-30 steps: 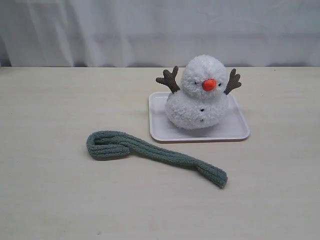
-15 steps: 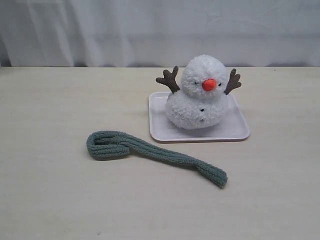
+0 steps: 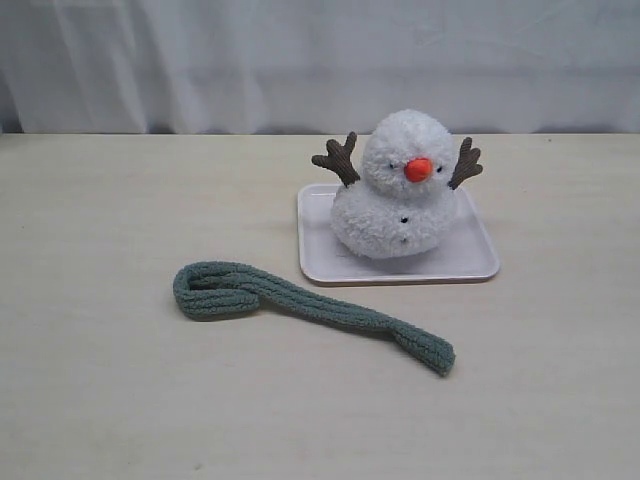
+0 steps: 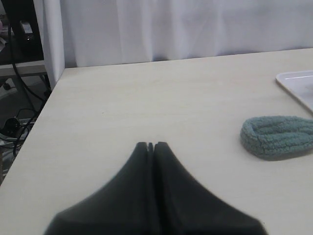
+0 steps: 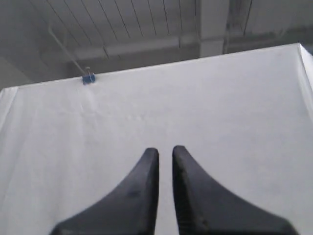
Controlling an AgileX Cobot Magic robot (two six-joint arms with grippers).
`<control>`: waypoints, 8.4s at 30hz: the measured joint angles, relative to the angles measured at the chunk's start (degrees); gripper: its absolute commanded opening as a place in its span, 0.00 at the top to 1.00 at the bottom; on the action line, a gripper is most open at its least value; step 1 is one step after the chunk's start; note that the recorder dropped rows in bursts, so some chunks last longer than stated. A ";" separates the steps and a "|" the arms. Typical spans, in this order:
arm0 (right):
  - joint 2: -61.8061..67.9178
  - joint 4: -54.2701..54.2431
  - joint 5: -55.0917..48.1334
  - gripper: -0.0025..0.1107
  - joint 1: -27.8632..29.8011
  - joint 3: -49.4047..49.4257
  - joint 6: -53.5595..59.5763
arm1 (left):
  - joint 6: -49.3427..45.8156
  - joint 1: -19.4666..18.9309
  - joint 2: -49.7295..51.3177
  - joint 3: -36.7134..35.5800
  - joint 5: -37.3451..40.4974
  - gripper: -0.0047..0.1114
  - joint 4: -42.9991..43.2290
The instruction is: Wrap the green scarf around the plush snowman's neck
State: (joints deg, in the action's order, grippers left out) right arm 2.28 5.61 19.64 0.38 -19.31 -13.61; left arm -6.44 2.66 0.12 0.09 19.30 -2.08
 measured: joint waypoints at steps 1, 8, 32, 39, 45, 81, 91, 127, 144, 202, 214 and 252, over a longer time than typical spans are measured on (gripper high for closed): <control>1.39 0.00 -4.58 0.64 0.00 -3.03 -0.14 | 0.00 0.00 0.00 0.00 0.00 0.96 0.00; 14.65 0.00 -31.17 0.28 0.00 -22.41 2.53 | 0.00 0.00 0.00 0.00 0.00 0.96 0.00; 64.21 -37.28 -72.94 0.29 -12.92 -43.32 57.13 | 0.00 0.00 0.00 0.00 0.00 0.96 0.00; 78.06 -29.68 -65.03 0.29 -24.49 -43.32 55.71 | 0.00 0.00 0.00 0.00 0.00 0.96 0.00; 88.67 -25.67 -59.41 0.29 -31.40 -45.19 52.56 | 0.00 0.00 0.00 0.00 0.00 0.96 0.00; 121.43 -7.76 -46.03 0.29 -37.82 -61.48 44.04 | 0.00 0.00 0.00 0.00 0.00 0.96 0.00; 121.75 -1.29 -51.00 0.46 -37.82 -62.07 44.08 | 0.00 0.00 0.00 0.00 0.00 0.96 0.00; 122.53 -2.28 -50.86 0.94 -37.82 -62.16 45.66 | 0.00 0.00 0.00 0.00 -0.11 0.96 0.00; 101.82 -0.84 -54.44 0.94 -37.82 -62.00 45.66 | 0.00 0.00 0.00 0.00 -0.11 0.96 0.00; 99.63 41.62 -51.84 0.94 -29.77 -62.00 3.69 | 0.00 0.00 0.00 0.00 -0.11 0.96 0.00; 104.44 53.13 -57.24 0.94 -29.77 -62.00 3.69 | 0.00 0.00 0.00 0.00 -0.11 0.96 0.00; 104.82 4.44 -68.99 0.53 -15.82 -74.70 12.51 | 0.00 0.00 0.00 0.00 -0.01 0.96 0.00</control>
State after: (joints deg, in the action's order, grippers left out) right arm 107.10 10.06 -49.35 -15.44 -94.01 -1.09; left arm -6.44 2.66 0.12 0.09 19.29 -2.08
